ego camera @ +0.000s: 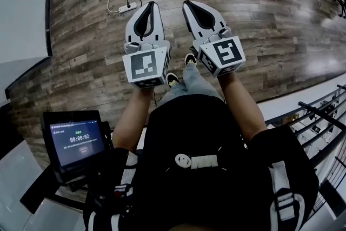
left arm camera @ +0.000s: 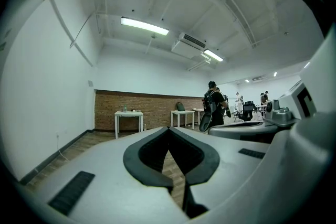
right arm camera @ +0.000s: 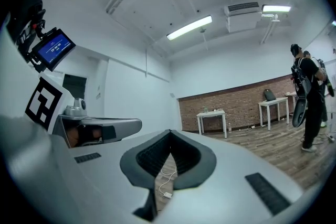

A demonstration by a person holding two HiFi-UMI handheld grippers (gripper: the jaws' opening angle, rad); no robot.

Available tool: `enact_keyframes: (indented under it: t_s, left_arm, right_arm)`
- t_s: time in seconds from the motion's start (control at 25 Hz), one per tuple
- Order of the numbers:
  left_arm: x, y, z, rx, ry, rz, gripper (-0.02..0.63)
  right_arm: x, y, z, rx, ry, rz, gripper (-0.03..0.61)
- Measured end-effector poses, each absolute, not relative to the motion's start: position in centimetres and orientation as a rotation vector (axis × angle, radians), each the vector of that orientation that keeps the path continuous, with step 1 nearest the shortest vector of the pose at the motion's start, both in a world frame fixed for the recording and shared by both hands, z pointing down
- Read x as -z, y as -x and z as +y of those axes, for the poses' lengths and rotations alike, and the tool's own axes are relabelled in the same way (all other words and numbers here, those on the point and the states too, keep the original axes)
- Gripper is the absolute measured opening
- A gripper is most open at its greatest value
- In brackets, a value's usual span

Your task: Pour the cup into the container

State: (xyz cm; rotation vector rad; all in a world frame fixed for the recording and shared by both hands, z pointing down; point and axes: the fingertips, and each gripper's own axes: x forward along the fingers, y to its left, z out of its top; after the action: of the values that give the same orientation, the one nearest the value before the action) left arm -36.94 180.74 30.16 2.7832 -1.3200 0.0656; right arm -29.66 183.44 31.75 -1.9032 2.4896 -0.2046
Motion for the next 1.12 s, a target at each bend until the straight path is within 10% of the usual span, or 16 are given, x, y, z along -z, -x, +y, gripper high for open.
enact_keyframes:
  t_s: [1.12]
  left_arm:
    - [-32.3,26.9,168.8,-0.212,-2.743,-1.294,-0.002]
  right_arm:
    - [-34.8,20.3,172.9,0.420,1.836,2.470,-0.003]
